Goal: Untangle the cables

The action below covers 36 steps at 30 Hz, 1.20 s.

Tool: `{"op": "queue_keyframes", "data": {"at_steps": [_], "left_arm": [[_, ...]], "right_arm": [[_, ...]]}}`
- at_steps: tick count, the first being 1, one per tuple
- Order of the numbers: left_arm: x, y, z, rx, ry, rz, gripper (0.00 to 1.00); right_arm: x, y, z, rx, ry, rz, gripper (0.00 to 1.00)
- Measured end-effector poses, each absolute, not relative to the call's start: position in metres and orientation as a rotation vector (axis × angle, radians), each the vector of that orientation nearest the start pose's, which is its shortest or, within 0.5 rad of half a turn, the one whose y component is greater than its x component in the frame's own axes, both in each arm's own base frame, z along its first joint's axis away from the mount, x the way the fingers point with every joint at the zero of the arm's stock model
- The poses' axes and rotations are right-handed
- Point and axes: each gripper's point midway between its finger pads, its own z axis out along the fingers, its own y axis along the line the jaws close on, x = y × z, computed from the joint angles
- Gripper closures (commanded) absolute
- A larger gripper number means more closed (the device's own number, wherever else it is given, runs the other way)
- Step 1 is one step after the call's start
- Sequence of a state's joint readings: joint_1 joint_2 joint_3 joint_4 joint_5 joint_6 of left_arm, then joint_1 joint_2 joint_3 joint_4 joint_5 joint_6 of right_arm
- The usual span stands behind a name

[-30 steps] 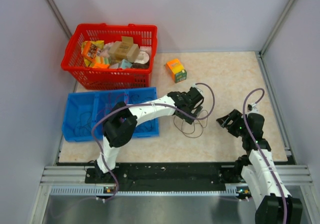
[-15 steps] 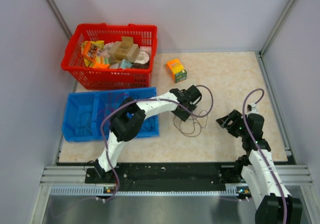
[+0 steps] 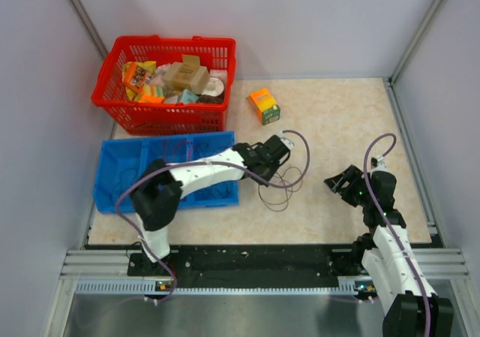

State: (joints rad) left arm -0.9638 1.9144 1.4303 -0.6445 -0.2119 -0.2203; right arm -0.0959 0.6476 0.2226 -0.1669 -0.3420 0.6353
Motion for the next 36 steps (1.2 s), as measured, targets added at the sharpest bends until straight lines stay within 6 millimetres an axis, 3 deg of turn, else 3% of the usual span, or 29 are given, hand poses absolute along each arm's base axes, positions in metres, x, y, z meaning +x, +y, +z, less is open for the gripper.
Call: {"op": "queue_keyframes", "data": {"at_steps": [7,11,15,19,22,25,27,29,32,36], "left_arm": [[0.257,-0.332,0.165,0.806,2.245,-0.375,1.00],[0.248,-0.325,0.182,0.794,2.185,-0.443,1.00],[0.244,-0.302,0.185,0.748,2.184,-0.427,1.00],[0.267,-0.231,0.217,0.458,2.161,-0.378,1.00],[0.288,-0.143,0.260,0.088,2.056,-0.262,1.00],[0.278,-0.065,0.302,-0.198,1.887,-0.117,1.00],[0.265,-0.018,0.317,-0.366,1.800,-0.001,1.00],[0.254,0.020,0.321,-0.510,1.741,0.118,1.00],[0.242,0.065,0.304,-0.708,1.708,0.297,1.00],[0.235,0.093,0.270,-0.881,1.731,0.408,1.00]], "right_arm": [[0.238,0.060,0.071,0.593,2.114,0.677,0.33],[0.238,0.060,0.072,0.590,2.111,0.677,0.33],[0.238,0.060,0.073,0.588,2.108,0.679,0.33],[0.238,0.060,0.073,0.587,2.108,0.680,0.33],[0.238,0.060,0.073,0.586,2.108,0.681,0.33],[0.238,0.060,0.073,0.586,2.108,0.682,0.33],[0.238,0.060,0.073,0.586,2.108,0.682,0.33],[0.238,0.060,0.073,0.585,2.108,0.683,0.33],[0.238,0.061,0.073,0.583,2.108,0.686,0.33],[0.237,0.062,0.073,0.581,2.109,0.690,0.33]]}}
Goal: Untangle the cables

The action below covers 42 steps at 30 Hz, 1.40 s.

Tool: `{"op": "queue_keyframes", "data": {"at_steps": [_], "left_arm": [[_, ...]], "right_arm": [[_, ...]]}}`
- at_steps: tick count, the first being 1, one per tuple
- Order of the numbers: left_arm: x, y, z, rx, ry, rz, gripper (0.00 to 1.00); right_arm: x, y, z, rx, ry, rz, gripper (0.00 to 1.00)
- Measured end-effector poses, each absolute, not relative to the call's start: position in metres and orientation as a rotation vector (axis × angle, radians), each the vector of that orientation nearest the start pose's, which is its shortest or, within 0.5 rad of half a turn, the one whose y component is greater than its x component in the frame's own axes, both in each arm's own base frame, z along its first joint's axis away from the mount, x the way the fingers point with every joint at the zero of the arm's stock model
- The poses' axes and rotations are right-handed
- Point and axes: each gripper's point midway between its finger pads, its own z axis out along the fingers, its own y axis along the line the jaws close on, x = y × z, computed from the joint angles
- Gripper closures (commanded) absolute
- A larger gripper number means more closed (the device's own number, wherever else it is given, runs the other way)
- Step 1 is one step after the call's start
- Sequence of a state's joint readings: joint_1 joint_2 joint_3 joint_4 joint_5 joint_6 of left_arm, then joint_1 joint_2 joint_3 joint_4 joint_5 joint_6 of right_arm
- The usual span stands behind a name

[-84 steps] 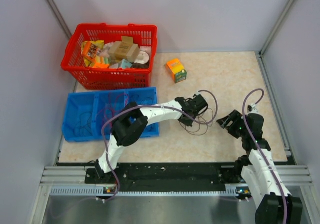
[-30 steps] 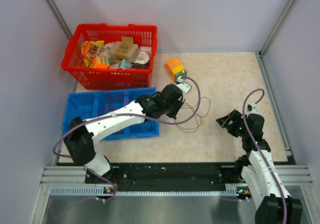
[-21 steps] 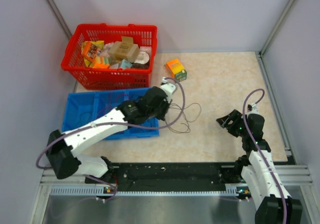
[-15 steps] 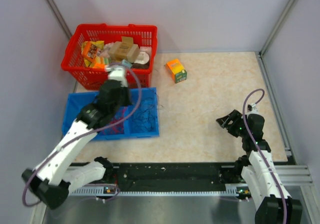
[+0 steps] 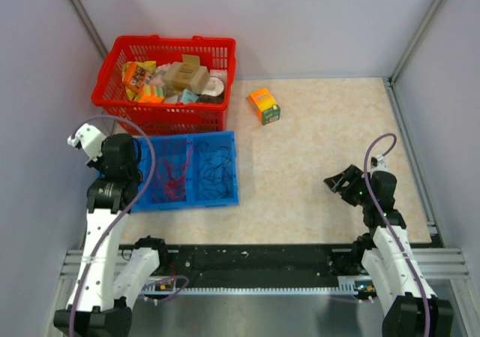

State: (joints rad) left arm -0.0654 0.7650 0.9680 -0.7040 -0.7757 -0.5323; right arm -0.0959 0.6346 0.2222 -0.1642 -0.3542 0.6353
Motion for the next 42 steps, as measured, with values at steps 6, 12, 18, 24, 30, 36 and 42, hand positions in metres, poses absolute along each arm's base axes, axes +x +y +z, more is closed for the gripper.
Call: {"op": "queue_keyframes", "data": {"at_steps": [6,12,18,24,30,36,42], "left_arm": [[0.241,0.123,0.235,-1.138,1.719,0.554,1.00],[0.231,0.153,0.197,-1.396,1.709,0.733,1.00],[0.211,0.158,0.160,-1.563,1.726,0.727,0.88],[0.198,0.148,0.132,-1.639,1.772,0.644,0.76],[0.205,0.140,0.140,-1.617,1.741,0.517,0.34],[0.218,0.126,0.147,-1.560,1.799,0.390,0.09],[0.257,0.073,0.196,-1.217,1.876,0.122,0.01]], "right_arm": [[0.238,0.062,0.075,0.576,2.102,0.694,0.34],[0.238,0.062,0.079,0.564,2.085,0.698,0.34],[0.235,0.063,0.074,0.569,2.097,0.699,0.34],[0.235,0.063,0.074,0.569,2.096,0.699,0.34],[0.236,0.063,0.074,0.569,2.096,0.699,0.34],[0.235,0.063,0.072,0.572,2.102,0.699,0.34],[0.235,0.064,0.070,0.575,2.111,0.702,0.33]]}}
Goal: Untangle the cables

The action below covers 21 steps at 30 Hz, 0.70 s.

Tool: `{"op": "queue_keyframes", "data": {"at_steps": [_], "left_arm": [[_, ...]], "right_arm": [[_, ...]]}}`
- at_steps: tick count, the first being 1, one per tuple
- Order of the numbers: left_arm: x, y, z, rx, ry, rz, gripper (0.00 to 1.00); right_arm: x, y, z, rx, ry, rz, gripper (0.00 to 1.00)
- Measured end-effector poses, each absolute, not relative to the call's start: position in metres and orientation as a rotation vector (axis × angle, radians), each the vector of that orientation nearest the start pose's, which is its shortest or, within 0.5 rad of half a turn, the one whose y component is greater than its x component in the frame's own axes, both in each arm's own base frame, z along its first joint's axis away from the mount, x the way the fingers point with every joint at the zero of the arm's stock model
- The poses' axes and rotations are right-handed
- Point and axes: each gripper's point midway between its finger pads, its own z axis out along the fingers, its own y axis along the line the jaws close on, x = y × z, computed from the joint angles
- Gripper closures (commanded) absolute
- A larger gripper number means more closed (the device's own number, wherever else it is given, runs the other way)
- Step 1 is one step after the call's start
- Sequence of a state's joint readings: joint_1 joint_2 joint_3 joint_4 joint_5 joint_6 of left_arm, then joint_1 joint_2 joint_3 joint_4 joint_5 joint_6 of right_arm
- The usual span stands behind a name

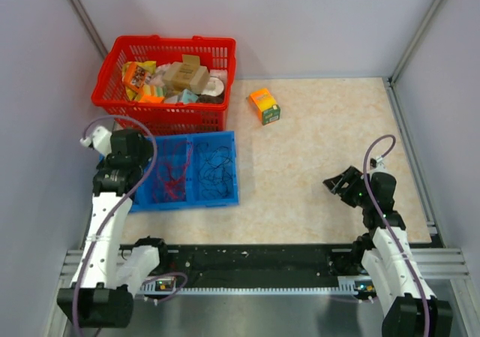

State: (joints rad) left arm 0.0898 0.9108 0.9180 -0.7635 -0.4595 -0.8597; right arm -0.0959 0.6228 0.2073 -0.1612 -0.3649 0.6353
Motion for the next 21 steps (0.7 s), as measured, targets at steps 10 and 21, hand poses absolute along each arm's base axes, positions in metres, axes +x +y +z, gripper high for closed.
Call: {"op": "queue_keyframes", "data": {"at_steps": [10,21], "left_arm": [[0.281,-0.113,0.304,-0.344,1.896,-0.657,0.01],[0.174,-0.174,0.468,0.349,1.328,-1.051,0.02]], "right_arm": [[0.230,0.068,0.072,0.553,2.139,0.727,0.33],[0.200,0.090,0.337,0.156,1.689,0.766,0.01]]}}
